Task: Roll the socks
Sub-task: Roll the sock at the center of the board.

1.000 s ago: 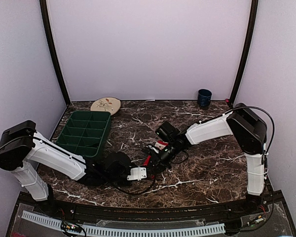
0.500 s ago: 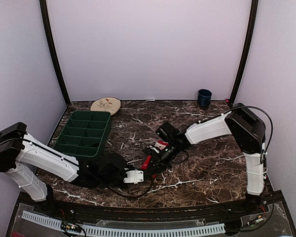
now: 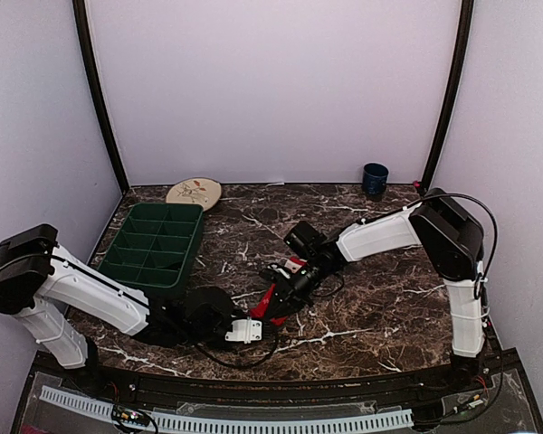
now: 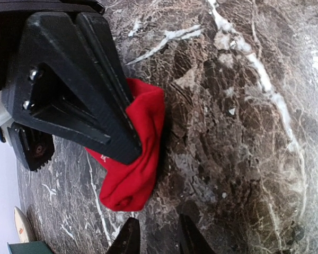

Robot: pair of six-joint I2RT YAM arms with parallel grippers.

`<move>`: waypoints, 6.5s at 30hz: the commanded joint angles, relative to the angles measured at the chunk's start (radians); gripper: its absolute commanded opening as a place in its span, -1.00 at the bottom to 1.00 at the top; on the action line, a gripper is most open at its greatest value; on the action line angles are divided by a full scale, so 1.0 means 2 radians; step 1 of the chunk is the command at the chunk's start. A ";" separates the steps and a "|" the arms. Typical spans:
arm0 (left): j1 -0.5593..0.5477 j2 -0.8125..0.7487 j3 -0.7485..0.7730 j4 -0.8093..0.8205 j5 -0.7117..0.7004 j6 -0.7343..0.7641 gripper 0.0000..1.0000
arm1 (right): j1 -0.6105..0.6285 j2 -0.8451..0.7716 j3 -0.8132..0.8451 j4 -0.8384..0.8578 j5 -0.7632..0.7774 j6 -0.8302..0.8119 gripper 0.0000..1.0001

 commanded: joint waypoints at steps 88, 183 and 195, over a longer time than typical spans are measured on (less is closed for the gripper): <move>-0.001 0.091 0.082 -0.015 0.014 0.023 -1.00 | -0.008 0.015 0.013 -0.054 -0.032 -0.060 -0.93; 0.159 0.339 0.552 -0.613 0.508 -0.096 -1.00 | 0.215 -0.422 -0.310 0.008 0.669 -0.113 -0.14; 0.180 0.363 0.568 -0.632 0.560 -0.102 -1.00 | 0.284 -0.300 -0.239 0.056 0.741 -0.282 -0.11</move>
